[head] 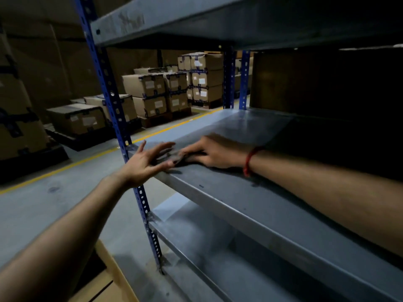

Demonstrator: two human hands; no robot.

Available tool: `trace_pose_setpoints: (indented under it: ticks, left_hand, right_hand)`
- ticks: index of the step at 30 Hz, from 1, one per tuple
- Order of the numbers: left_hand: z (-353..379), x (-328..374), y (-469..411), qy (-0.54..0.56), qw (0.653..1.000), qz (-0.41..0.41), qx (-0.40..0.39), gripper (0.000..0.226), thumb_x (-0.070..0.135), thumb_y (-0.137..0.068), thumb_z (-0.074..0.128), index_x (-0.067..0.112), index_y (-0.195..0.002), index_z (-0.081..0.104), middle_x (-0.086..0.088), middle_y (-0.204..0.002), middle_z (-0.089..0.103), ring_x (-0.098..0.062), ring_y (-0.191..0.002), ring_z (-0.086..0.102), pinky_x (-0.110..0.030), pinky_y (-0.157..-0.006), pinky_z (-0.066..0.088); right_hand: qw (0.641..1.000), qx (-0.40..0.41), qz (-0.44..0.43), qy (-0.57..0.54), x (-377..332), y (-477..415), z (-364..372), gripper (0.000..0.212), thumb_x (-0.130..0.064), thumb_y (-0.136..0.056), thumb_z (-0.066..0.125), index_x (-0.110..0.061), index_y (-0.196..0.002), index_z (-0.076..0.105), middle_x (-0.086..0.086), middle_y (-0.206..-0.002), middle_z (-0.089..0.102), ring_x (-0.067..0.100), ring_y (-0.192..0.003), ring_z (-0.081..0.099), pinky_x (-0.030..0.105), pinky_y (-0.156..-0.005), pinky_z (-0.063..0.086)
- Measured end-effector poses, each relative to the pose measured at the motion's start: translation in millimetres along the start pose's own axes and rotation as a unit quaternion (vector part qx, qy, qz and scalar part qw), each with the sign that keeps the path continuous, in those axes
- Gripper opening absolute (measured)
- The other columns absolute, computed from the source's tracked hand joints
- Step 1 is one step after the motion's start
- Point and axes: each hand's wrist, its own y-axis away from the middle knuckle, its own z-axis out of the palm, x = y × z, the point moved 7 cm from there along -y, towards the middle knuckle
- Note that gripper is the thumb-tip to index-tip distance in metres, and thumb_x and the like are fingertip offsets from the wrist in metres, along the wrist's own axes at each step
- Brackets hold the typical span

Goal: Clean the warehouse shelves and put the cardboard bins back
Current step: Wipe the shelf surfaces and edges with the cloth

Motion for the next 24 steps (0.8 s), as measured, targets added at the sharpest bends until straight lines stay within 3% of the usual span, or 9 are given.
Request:
trace_pose_setpoints:
  ticks: [2, 4, 6, 8, 12, 15, 17, 20, 24]
  left_hand:
    - [4.5, 2.1, 0.9, -0.028, 0.999, -0.004, -0.015, 0.104, 0.102, -0.062, 0.024, 0.045, -0.149, 0.026, 0.016, -0.153, 0.030, 0.000, -0.143, 0.014, -0.034, -0.120, -0.015]
    - [7.1, 0.0, 0.1, -0.050, 0.999, -0.011, -0.016, 0.103, 0.103, -0.060, 0.024, 0.049, -0.147, 0.025, 0.019, -0.154, 0.025, -0.001, -0.145, 0.009, -0.042, -0.123, -0.012]
    - [7.4, -2.8, -2.5, -0.060, 0.998, -0.011, -0.006, 0.103, 0.103, -0.061, 0.022, 0.048, -0.148, 0.027, 0.017, -0.157, 0.027, -0.006, -0.149, 0.013, -0.048, -0.124, -0.006]
    - [7.9, -3.2, -4.2, -0.060, 0.998, -0.006, 0.014, 0.104, 0.103, -0.063, 0.023, 0.045, -0.148, 0.032, 0.012, -0.158, 0.034, -0.012, -0.150, 0.019, -0.051, -0.124, 0.002]
    - [7.8, -3.3, -2.7, -0.045, 0.998, -0.003, 0.036, 0.105, 0.102, -0.063, 0.026, 0.041, -0.148, 0.035, 0.008, -0.156, 0.039, -0.008, -0.148, 0.020, -0.050, -0.123, 0.008]
    - [7.9, -0.8, 2.4, -0.041, 0.999, 0.004, 0.020, 0.103, 0.103, -0.061, 0.028, 0.045, -0.146, 0.031, 0.013, -0.156, 0.032, -0.006, -0.149, 0.013, -0.050, -0.124, 0.004]
    - [10.0, -0.7, 6.5, -0.049, 0.999, -0.006, -0.018, 0.106, 0.105, -0.057, 0.028, 0.049, -0.147, 0.023, 0.019, -0.157, 0.021, -0.011, -0.152, 0.004, -0.051, -0.124, -0.004]
    - [12.7, 14.6, 7.6, -0.060, 0.997, 0.004, -0.050, 0.108, 0.106, -0.054, 0.033, 0.056, -0.148, 0.015, 0.019, -0.161, 0.010, -0.018, -0.154, -0.006, -0.054, -0.120, -0.017]
    - [27.3, 74.6, -0.9, -0.031, 0.992, 0.112, -0.044, 0.112, 0.098, -0.059, 0.046, 0.052, -0.154, 0.007, 0.025, -0.160, 0.005, 0.001, -0.151, -0.004, -0.046, -0.120, -0.021]
  right_hand:
    - [0.988, 0.014, 0.145, 0.056, 75.2, 26.4, -25.3, 0.032, -0.040, -0.100, 0.054, -0.030, -0.129, 0.064, -0.004, -0.129, 0.066, 0.017, -0.116, 0.061, 0.029, -0.101, 0.046]
    - [0.929, 0.057, 0.335, 0.144, 149.8, 69.3, -53.7, 0.039, -0.040, -0.100, 0.054, -0.012, -0.124, 0.066, 0.013, -0.129, 0.064, 0.033, -0.116, 0.059, 0.035, -0.098, 0.046]
    - [0.889, 0.070, 0.410, 0.192, 173.8, 90.5, -63.2, 0.040, -0.034, -0.103, 0.049, -0.002, -0.121, 0.064, 0.022, -0.129, 0.061, 0.038, -0.115, 0.058, 0.039, -0.097, 0.045]
    - [0.904, 0.077, 0.382, 0.176, 152.1, 73.1, -52.8, 0.036, -0.029, -0.104, 0.047, -0.004, -0.125, 0.061, 0.022, -0.129, 0.060, 0.036, -0.116, 0.058, 0.037, -0.095, 0.043]
    - [0.983, 0.040, 0.159, 0.087, 36.3, 10.5, -4.7, 0.024, -0.026, -0.100, 0.052, -0.020, -0.118, 0.068, 0.002, -0.110, 0.070, 0.015, -0.097, 0.063, 0.024, -0.078, 0.040]
    - [0.997, 0.024, 0.011, 0.067, -45.7, 4.3, 5.7, 0.024, -0.026, -0.098, 0.057, -0.024, -0.118, 0.071, 0.002, -0.106, 0.073, 0.018, -0.088, 0.064, 0.023, -0.070, 0.038]
    - [0.998, 0.007, -0.039, 0.045, -49.3, 17.9, -3.3, 0.029, -0.027, -0.099, 0.058, -0.027, -0.126, 0.067, 0.000, -0.113, 0.073, 0.016, -0.093, 0.065, 0.022, -0.076, 0.044]
    - [0.989, -0.006, 0.091, 0.117, 36.7, 54.2, -33.4, 0.035, -0.027, -0.104, 0.050, -0.025, -0.138, 0.059, -0.001, -0.132, 0.063, 0.012, -0.110, 0.057, 0.014, -0.090, 0.034]
    - [0.903, 0.053, 0.377, 0.198, 163.2, 129.2, -68.5, 0.035, -0.020, -0.105, 0.046, -0.003, -0.133, 0.057, 0.020, -0.138, 0.055, 0.036, -0.125, 0.051, 0.034, -0.105, 0.032]
